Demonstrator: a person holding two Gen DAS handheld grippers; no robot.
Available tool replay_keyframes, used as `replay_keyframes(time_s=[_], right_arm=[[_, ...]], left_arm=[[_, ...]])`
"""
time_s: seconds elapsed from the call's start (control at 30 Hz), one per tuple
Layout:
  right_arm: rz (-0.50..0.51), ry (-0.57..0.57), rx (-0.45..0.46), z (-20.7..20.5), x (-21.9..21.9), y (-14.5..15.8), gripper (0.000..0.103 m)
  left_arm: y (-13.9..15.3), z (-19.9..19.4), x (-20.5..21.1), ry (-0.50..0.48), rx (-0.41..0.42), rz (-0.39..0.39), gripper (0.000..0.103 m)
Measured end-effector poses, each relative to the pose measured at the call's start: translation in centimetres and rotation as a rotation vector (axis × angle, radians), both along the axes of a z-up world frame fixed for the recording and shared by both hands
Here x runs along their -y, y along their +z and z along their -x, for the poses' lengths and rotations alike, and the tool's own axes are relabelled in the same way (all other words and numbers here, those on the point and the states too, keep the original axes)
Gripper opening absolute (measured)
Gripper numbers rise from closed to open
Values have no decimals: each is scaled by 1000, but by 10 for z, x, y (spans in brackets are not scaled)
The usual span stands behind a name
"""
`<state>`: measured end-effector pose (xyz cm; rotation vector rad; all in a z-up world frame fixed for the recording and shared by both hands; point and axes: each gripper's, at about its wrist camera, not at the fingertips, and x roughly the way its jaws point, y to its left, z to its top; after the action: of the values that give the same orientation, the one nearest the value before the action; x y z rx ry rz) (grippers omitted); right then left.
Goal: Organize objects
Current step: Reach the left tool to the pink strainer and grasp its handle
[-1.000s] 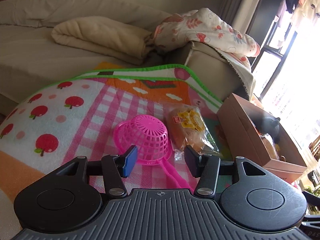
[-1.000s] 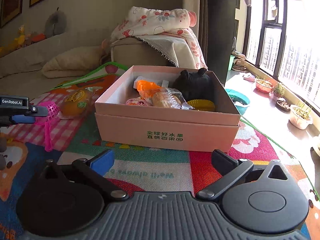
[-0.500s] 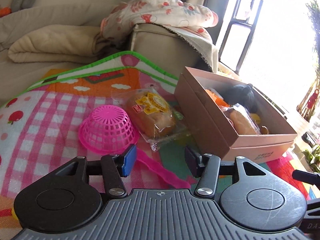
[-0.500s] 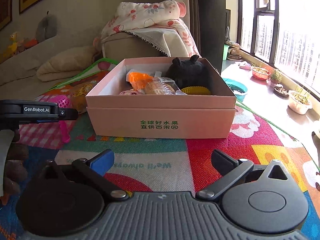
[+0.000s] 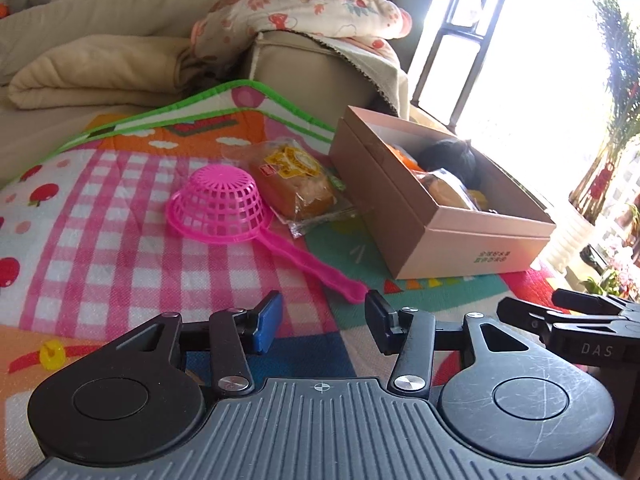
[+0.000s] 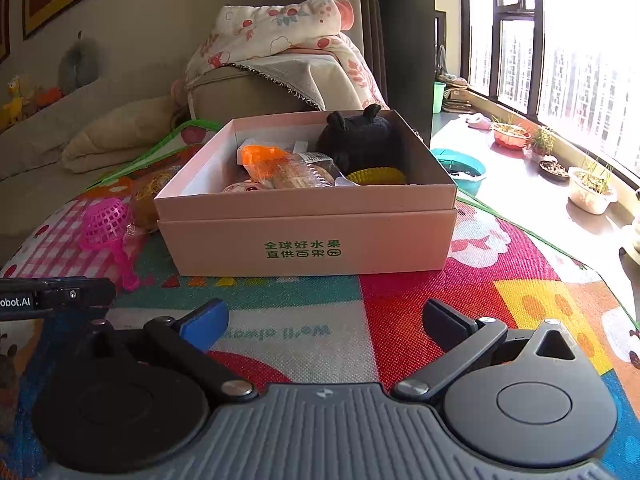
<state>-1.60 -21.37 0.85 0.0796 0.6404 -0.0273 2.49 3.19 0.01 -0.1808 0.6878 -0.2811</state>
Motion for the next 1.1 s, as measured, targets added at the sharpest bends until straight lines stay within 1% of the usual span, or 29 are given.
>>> replay_keyframes(time_s=[0.1, 0.17, 0.2, 0.27, 0.33, 0.37, 0.47, 0.5, 0.6, 0.7, 0.77, 0.9, 1.0, 1.07, 1.1], right_arm=[[-1, -5, -1, 0, 0, 0, 103], [1, -3, -11, -2, -1, -1, 103], [3, -4, -16, -3, -1, -2, 103], [5, -9, -22, -4, -1, -2, 103], [3, -11, -23, -5, 0, -2, 103], [1, -12, -24, -5, 0, -2, 103], [-4, -16, -27, -5, 1, -2, 103], [-8, -19, -26, -5, 1, -2, 103], [-24, -30, -21, -4, 4, -2, 103], [-41, -33, -25, -5, 7, -2, 103], [-47, -31, -27, -6, 7, -3, 103], [-47, -34, -32, -7, 7, -3, 103], [-45, -42, -28, -6, 7, -3, 103], [-44, -43, -29, -6, 7, -3, 103], [-45, -44, -30, -6, 7, -3, 103]], left_arm=[[15, -10, -14, 111, 58, 31, 52], [26, -24, -24, 185, 99, 61, 52], [30, -33, -26, 205, 111, 65, 51], [38, -58, -27, 212, 107, 77, 51], [39, -84, -22, 186, 73, 95, 51], [39, -95, -17, 176, 58, 89, 51], [33, -135, 6, 174, 29, -39, 51], [29, -146, 11, 177, 16, -71, 51], [19, -166, 17, 178, -24, -107, 46], [16, -162, 17, 156, -11, -133, 45], [17, -152, 17, 120, -2, -140, 43], [18, -128, 19, 31, 4, -149, 42], [19, -108, 19, -19, 3, -146, 41], [19, -95, 19, -52, -2, -137, 39], [19, -85, 19, -85, -5, -127, 38]])
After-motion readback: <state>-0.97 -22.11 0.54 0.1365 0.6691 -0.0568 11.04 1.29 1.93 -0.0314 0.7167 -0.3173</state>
